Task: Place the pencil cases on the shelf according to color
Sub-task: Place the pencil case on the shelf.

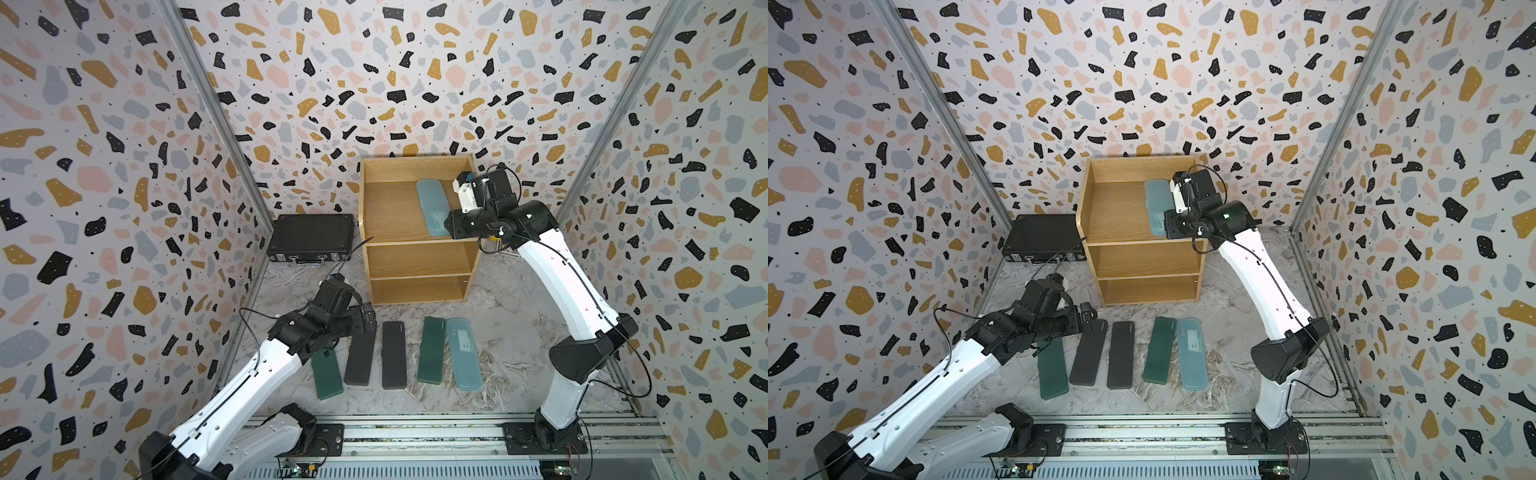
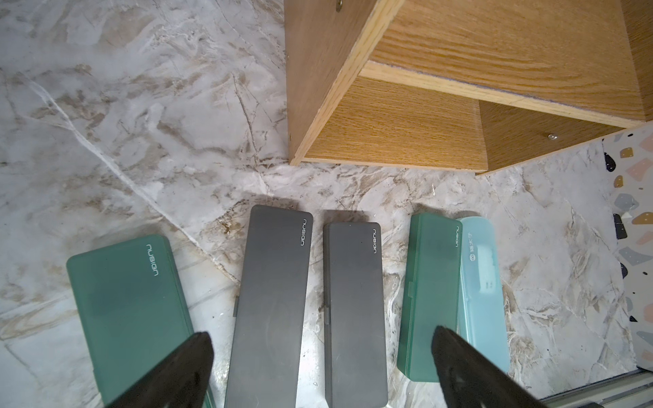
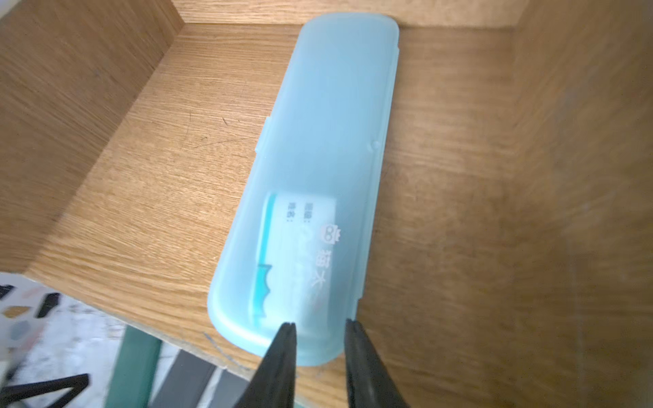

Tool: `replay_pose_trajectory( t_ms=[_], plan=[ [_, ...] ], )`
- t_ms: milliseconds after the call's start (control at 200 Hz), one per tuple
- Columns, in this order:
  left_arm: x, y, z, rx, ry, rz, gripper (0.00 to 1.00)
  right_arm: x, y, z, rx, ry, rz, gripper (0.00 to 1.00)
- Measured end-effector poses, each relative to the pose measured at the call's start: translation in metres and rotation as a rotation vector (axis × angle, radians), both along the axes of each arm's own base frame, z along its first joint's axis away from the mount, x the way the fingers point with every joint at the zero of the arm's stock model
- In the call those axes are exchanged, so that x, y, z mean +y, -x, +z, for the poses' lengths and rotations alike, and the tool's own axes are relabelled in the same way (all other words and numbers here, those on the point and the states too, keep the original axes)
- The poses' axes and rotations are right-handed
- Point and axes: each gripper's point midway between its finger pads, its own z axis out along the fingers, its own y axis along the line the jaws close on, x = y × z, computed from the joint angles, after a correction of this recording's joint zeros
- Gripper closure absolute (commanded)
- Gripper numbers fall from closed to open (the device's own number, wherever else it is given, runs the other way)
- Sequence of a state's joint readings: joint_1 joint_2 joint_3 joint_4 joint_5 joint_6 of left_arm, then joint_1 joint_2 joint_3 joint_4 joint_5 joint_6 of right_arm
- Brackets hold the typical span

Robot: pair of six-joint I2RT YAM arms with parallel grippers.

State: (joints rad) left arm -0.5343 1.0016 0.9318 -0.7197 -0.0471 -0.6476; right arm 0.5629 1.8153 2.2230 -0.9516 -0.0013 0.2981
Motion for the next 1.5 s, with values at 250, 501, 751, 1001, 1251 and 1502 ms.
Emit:
replay_pose_trajectory(
  t_ms=[250, 501, 751, 1001, 1251, 1502],
  plan=[
    [-0.002, -0.001, 0.002, -0.005, 0.011, -0.006, 0.00, 0.014, -0.003, 0.015, -0.088, 0.000, 0.020, 0.77],
    [-0.003, -0.001, 0.002, -0.006, 0.014, -0.008, 0.00, 0.028, -0.007, 0.032, -0.130, -0.052, 0.063, 0.76],
    [-0.002, 0.001, 0.002, -0.013, 0.018, -0.008, 0.00, 0.045, -0.025, -0.001, -0.074, -0.024, 0.080, 0.78],
    [0.000, 0.005, -0.005, -0.004, 0.013, -0.008, 0.00, 0.040, -0.032, -0.003, -0.116, -0.008, 0.051, 0.69],
    [0.002, 0.006, 0.000, -0.020, 0.020, -0.007, 0.00, 0.034, -0.019, 0.010, -0.135, 0.024, 0.070, 0.00],
    [0.005, 0.008, 0.005, -0.042, 0.021, 0.002, 0.00, 0.010, 0.042, 0.080, -0.241, -0.094, 0.144, 0.00]
  ],
)
